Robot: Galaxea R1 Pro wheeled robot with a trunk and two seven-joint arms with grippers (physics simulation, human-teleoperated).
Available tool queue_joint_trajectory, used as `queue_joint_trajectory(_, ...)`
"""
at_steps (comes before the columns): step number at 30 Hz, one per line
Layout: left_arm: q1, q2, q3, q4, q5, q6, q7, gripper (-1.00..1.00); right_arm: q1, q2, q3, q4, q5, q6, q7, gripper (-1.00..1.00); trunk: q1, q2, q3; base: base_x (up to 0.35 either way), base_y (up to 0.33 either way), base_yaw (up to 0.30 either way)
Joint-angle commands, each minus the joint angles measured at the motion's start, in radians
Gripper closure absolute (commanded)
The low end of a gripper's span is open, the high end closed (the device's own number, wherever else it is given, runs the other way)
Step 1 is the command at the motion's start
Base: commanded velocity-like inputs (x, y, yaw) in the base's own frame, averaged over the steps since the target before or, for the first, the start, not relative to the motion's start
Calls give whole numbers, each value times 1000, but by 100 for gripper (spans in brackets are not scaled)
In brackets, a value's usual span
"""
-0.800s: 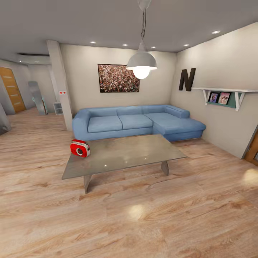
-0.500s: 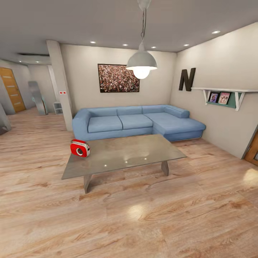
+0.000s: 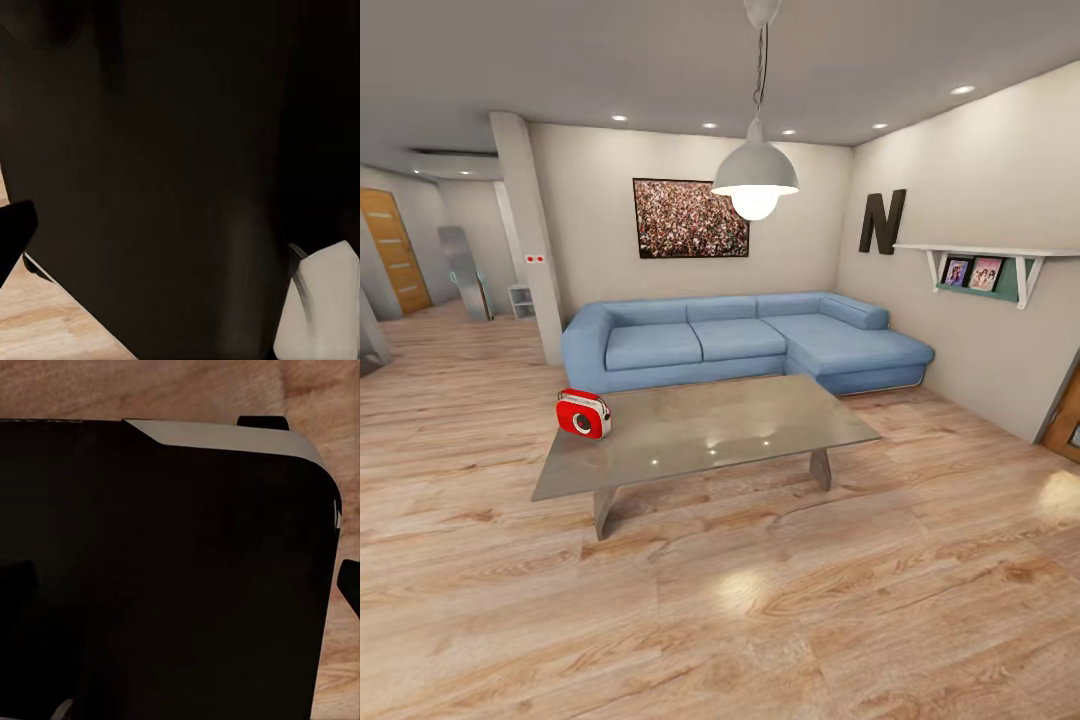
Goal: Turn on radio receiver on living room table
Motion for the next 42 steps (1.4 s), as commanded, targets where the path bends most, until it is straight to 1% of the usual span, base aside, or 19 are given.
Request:
queue_joint_trajectory(1, 0, -2, 0, 0, 0, 0, 0, -100, 0, 0, 0, 1, 0, 0, 0, -100, 0, 0, 0, 0, 0, 0)
queue_joint_trajectory(6, 0, -9, -5, -5, 0, -3, -1, -100, 0, 0, -1, 2, 1, -2, 0, -100, 0, 0, 0, 0, 0, 0)
queue_joint_trajectory(13, 0, -7, -7, -45, -4, -42, 0, -100, -1, -6, 3, -26, 7, -40, 0, -100, 0, 0, 0, 1, 0, 0)
queue_joint_trajectory(14, 0, -7, -7, -109, -4, -43, 0, -100, -1, -7, 3, -155, 8, -71, 0, -100, 0, 0, 0, 31, 7, 0)
queue_joint_trajectory(15, 0, -4, -6, -148, -4, -43, 1, -100, -3, -10, 3, -208, 11, -73, 0, -100, 0, 0, 0, 110, 33, 0)
queue_joint_trajectory(18, 0, 3, -5, -220, -4, -41, 5, -100, -6, -15, 4, -294, 25, -76, 0, -100, 0, 0, 0, 197, 39, 0)
queue_joint_trajectory(20, 0, 29, 4, -311, 3, -39, 6, -100, -8, -16, 2, -402, 63, -76, 1, -100, 0, 0, 0, 286, 14, 0)
queue_joint_trajectory(21, 0, 40, 20, -363, 18, -38, 7, -100, -9, -16, 1, -464, 86, -76, 1, -100, 0, 0, 0, 310, 6, 0)
queue_joint_trajectory(25, 0, 53, 53, -452, 69, -36, 5, -100, -18, -17, 1, -580, 113, -68, 2, -100, 0, 0, 0, 319, 3, 0)
queue_joint_trajectory(28, 0, 58, 63, -511, 89, -35, 6, -100, -64, -16, 2, -635, 122, -12, 3, -100, 0, 0, 0, 326, 1, 0)
queue_joint_trajectory(30, 0, 62, 67, -542, 96, -34, 8, -100, -117, -14, 2, -651, 123, 81, 2, -100, 0, 0, 0, 328, 12, 0)
queue_joint_trajectory(31, 0, 77, 69, -562, 99, -36, 8, -100, -164, -10, 2, -658, 124, 164, 8, -100, 0, 0, 0, 310, 128, 0)
queue_joint_trajectory(32, 0, 81, 69, -565, 101, -36, 8, -100, -174, -10, 3, -659, 124, 177, 9, -100, 0, 0, 0, 304, 147, 0)
queue_joint_trajectory(33, 0, 91, 75, -569, 115, -38, 9, -100, -197, -5, 6, -662, 124, 201, 10, -100, 0, 0, 0, 295, 176, 0)
queue_joint_trajectory(34, 0, 93, 79, -570, 124, -39, 9, -100, -203, -2, 9, -662, 125, 206, 9, -100, 0, 0, 0, 294, 175, 0)
queue_joint_trajectory(36, 0, 100, 104, -571, 168, -43, 8, -100, -227, 9, 40, -663, 125, 221, 4, -100, 0, 0, 0, 301, 132, 0)
queue_joint_trajectory(38, 0, 103, 118, -572, 188, -45, 8, -100, -240, 12, 62, -664, 125, 226, 2, -100, 0, 0, 0, 310, 78, 0)
queue_joint_trajectory(39, 0, 109, 130, -573, 201, -48, 8, -100, -250, 15, 86, -664, 125, 229, 1, -100, 0, 0, 0, 316, 62, 0)
queue_joint_trajectory(42, 0, 142, 155, -574, 222, -76, 8, -100, -265, 19, 154, -664, 126, 233, -4, -100, 0, 0, 0, 320, 73, 0)
